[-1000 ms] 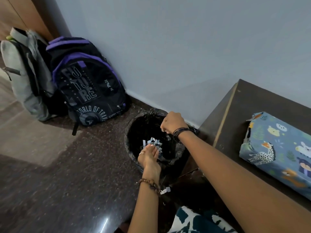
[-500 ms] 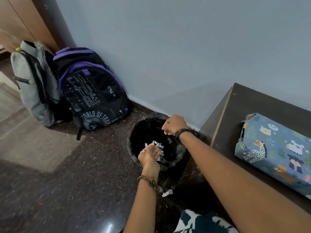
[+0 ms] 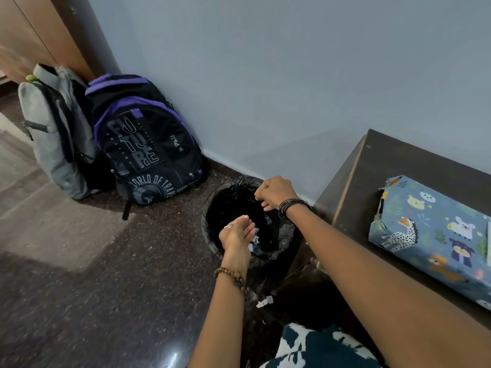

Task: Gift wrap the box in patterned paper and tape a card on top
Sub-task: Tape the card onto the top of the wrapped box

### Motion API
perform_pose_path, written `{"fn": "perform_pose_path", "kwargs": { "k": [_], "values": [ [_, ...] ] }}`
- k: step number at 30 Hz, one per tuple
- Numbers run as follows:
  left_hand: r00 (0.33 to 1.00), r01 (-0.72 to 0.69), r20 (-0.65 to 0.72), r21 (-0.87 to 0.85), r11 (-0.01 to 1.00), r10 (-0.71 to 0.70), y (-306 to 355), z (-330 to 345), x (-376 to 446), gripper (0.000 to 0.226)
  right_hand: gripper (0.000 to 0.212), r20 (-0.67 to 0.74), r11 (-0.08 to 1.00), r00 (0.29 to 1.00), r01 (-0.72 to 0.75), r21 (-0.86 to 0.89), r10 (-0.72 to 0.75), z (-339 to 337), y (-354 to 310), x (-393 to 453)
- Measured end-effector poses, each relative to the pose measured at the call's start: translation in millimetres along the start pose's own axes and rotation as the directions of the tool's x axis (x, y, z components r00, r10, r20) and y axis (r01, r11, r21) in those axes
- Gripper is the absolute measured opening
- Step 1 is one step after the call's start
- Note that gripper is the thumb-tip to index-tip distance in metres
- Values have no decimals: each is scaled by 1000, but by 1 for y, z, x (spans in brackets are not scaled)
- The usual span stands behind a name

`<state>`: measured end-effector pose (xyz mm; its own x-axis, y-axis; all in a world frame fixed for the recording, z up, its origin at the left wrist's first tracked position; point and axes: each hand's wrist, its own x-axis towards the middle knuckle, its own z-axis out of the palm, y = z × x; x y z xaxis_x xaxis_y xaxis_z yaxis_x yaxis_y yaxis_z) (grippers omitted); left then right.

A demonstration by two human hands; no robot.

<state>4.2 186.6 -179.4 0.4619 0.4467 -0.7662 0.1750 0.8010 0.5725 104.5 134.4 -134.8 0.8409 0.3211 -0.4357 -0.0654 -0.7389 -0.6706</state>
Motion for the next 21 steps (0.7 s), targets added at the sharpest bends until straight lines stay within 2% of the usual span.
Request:
{"fn": "perform_pose_path", "kwargs": {
  "k": [4,7,12,15,18,20,21],
  "values": [
    [995,-86,63,63,994,82,18,20,-28,17,12,-20,997,997,71,30,-70,-22,-16,-34],
    [961,-213,206,117,970,187,32,36,-68,12,17,-128,989,984,134,54,-126,-45,-21,-72],
    [829,-480,446,255,839,338,21,62,-151,8,14,-418,934,901,243,261,-117,-95,-9,-151],
    [725,-598,605,314,737,329,-6,77,-197,11,25,-586,924,806,283,257,-84,-122,18,-196],
    [639,-661,718,329,674,275,-34,88,-234,8,27,-658,932,752,265,248,-39,-142,46,-236],
    [592,-722,754,341,601,283,-49,92,-255,5,27,-691,947,723,221,235,3,-156,62,-259],
    [576,-754,762,356,552,295,-54,92,-263,11,29,-715,954,698,190,231,34,-162,73,-268]
  ]
}}
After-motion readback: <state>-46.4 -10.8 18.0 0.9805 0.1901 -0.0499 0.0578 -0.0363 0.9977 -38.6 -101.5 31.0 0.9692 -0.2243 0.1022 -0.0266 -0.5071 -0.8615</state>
